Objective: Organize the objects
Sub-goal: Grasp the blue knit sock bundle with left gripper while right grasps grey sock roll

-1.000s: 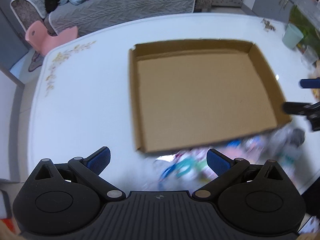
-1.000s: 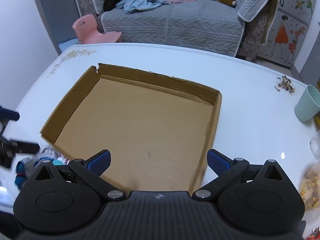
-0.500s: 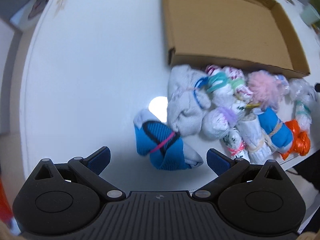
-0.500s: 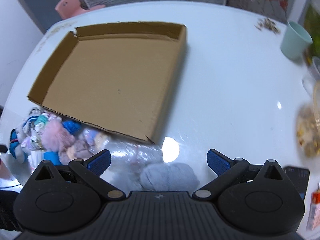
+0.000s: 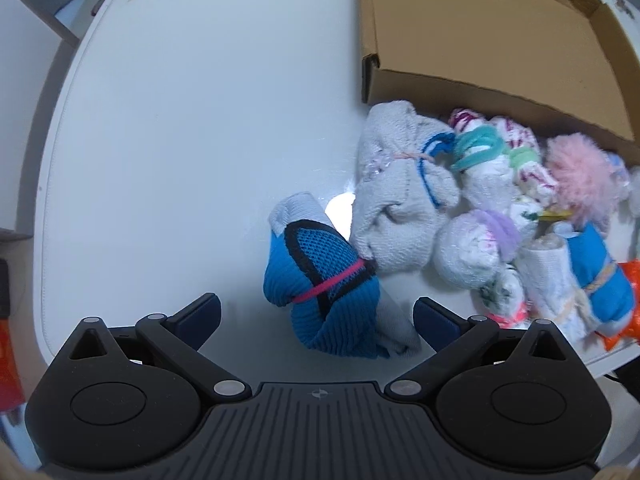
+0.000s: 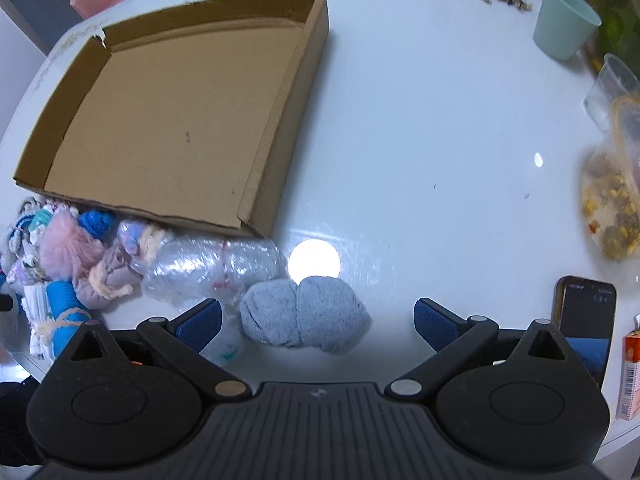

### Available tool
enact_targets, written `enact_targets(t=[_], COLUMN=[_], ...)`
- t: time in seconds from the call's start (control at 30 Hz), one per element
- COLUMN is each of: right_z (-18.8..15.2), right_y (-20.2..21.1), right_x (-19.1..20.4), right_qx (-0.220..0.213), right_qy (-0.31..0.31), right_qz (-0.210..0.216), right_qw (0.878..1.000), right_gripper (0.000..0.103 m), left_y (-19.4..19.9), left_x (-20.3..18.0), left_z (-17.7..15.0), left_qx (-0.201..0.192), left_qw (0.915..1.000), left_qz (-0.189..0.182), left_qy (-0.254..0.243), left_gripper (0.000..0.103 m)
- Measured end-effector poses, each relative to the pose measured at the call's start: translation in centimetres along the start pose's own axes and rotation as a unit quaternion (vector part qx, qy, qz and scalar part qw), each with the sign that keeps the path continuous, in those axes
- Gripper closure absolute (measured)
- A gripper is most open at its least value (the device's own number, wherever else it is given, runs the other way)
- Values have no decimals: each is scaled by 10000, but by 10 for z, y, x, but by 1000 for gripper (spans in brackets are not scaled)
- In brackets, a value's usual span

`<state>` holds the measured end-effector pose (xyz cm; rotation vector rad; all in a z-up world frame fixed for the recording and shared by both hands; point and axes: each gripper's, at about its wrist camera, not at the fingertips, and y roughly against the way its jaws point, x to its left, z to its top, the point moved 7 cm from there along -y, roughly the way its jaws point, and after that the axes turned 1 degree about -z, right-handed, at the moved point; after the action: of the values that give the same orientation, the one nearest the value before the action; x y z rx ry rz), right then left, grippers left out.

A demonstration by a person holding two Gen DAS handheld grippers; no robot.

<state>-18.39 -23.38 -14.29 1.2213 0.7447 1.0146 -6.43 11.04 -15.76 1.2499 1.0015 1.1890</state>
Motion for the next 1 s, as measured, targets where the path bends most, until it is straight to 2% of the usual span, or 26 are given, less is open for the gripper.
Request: enact_targets(t=[0.23,0.33,0.37,0.4,0.43,0.47,0.53,0.63,0.87,1.0], right_z=[1,1,1,0,0,1,1,3,13,19], right_y=[-15,-21,-22,-23,-23,-23,-23,-23,-16,-13], right_x=[10,14,16,16,18,19,22,26,26,25], right_qx=[163,223,262,295,304,291,283,266,60,-70], right_qy=[-62,-139,-165,-206,-229,-223,-210,-224,-451,-570], right_qz=[43,197,253,320,364,383,423,469,544,532], right_qw=[9998,9995,9992,9988,9986,9986,9985,9983,9975,9969], right_gripper=[4,18,28,35,37,39,41,43,43,43], left_y=[-14,-12,-11,-9,-7,-6,-4,-2,9,26], left_x=[4,4,3,2,0,-2,-5,-7,9,17], left_z=[-1,0,0,1,2,3,5,5,15,32], left_qx=[-69,-217,-241,-260,-287,-303,-326,-332,-295,-620], left_qw=[9996,9995,9994,9993,9991,9989,9983,9974,9981,9970], left_qz=[200,82,56,8,-60,-122,-78,21,225,278], left_qy=[-188,-204,-230,-257,-311,-328,-472,-639,-484,-374], left_gripper=[5,11,14,21,32,38,45,46,46,47])
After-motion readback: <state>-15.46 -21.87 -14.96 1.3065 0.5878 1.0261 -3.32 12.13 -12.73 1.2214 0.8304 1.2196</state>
